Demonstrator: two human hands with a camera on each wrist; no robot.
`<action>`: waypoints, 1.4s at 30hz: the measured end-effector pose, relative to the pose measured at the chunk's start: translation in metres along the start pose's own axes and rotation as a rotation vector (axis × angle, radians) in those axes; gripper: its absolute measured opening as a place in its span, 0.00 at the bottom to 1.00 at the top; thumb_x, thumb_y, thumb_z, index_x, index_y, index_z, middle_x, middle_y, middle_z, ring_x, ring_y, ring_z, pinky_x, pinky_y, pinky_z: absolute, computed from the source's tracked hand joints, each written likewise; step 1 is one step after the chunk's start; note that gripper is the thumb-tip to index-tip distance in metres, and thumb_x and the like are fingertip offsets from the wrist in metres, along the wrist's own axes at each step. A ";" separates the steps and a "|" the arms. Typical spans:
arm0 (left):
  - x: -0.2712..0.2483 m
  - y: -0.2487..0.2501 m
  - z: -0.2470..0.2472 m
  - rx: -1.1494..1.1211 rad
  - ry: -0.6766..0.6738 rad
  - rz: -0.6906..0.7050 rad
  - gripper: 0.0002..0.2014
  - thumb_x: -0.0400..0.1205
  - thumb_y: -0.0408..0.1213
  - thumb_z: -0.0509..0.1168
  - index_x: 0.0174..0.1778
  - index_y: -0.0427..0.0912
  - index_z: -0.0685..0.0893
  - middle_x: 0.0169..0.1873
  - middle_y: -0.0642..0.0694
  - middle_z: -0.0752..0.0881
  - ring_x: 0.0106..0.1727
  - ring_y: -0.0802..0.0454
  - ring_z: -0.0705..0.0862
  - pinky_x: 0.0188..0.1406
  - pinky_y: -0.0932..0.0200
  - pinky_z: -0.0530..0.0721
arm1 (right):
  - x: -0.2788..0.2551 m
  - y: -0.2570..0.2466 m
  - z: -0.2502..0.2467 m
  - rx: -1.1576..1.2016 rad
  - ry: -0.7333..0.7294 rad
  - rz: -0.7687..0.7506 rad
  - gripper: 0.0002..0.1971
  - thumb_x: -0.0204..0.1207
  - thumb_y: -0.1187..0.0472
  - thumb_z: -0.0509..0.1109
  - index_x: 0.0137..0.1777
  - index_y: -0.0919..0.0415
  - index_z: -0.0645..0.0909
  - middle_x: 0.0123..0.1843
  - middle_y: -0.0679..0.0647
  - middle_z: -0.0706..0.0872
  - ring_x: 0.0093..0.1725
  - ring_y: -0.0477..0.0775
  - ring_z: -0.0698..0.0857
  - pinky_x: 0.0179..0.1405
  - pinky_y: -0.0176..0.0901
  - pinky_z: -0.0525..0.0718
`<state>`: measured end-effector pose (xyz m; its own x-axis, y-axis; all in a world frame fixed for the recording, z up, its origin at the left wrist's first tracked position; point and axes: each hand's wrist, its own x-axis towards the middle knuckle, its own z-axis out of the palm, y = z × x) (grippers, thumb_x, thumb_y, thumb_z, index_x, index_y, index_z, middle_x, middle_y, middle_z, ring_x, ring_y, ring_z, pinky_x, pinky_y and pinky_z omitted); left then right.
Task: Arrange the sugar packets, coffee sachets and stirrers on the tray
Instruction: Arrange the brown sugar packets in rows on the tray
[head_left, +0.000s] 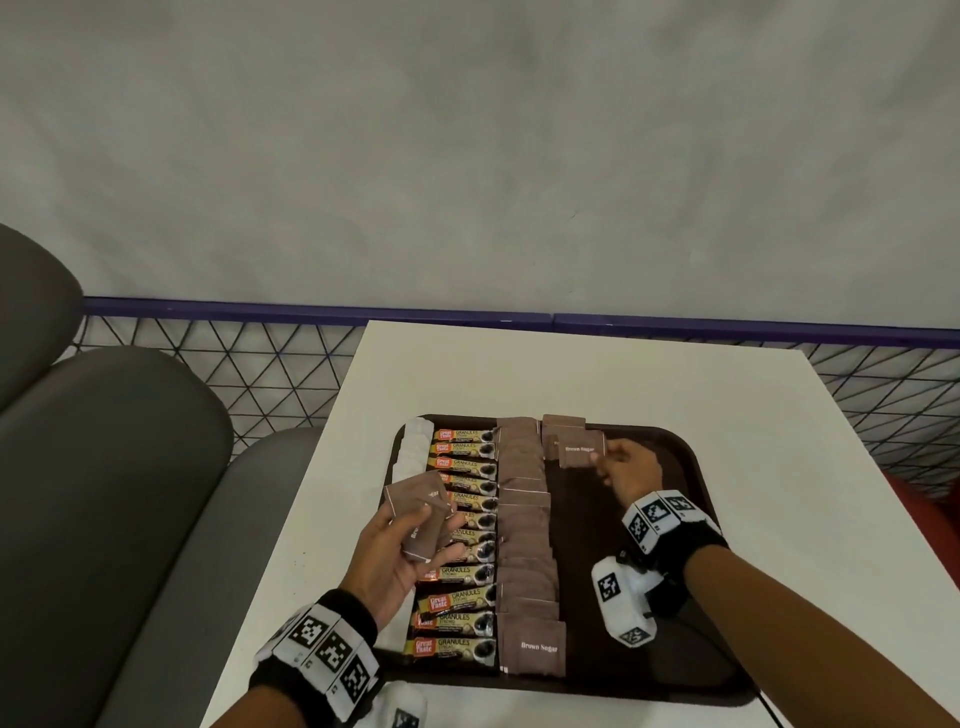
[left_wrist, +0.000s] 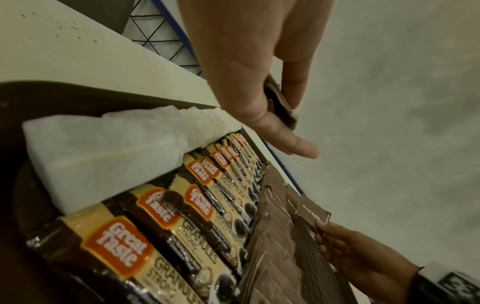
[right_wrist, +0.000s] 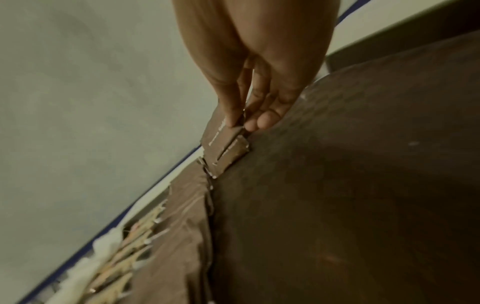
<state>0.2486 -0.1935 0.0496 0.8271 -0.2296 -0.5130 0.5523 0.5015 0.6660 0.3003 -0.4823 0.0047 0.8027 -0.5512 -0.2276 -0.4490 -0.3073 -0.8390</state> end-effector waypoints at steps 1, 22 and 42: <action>0.001 0.000 -0.001 -0.001 0.000 0.004 0.16 0.82 0.25 0.58 0.66 0.36 0.77 0.58 0.29 0.85 0.53 0.36 0.88 0.33 0.48 0.90 | 0.003 0.002 0.002 -0.050 0.001 0.004 0.08 0.71 0.66 0.73 0.49 0.66 0.84 0.37 0.58 0.85 0.38 0.56 0.82 0.51 0.52 0.83; 0.004 0.002 0.002 -0.015 -0.108 -0.040 0.16 0.82 0.24 0.54 0.64 0.37 0.79 0.56 0.31 0.87 0.52 0.36 0.88 0.39 0.45 0.90 | 0.000 0.000 0.022 -0.304 0.107 -0.079 0.16 0.74 0.57 0.71 0.58 0.63 0.76 0.56 0.61 0.82 0.62 0.62 0.72 0.60 0.52 0.72; -0.024 -0.012 0.025 0.242 -0.041 0.057 0.17 0.76 0.29 0.70 0.61 0.42 0.81 0.51 0.40 0.89 0.47 0.45 0.90 0.36 0.52 0.89 | -0.121 -0.039 0.032 0.185 -0.659 -0.285 0.01 0.77 0.61 0.68 0.43 0.55 0.80 0.42 0.52 0.83 0.44 0.50 0.81 0.50 0.40 0.80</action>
<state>0.2249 -0.2149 0.0669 0.8584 -0.2431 -0.4518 0.5095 0.3013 0.8060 0.2335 -0.3788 0.0486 0.9736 0.1280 -0.1892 -0.1613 -0.2014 -0.9661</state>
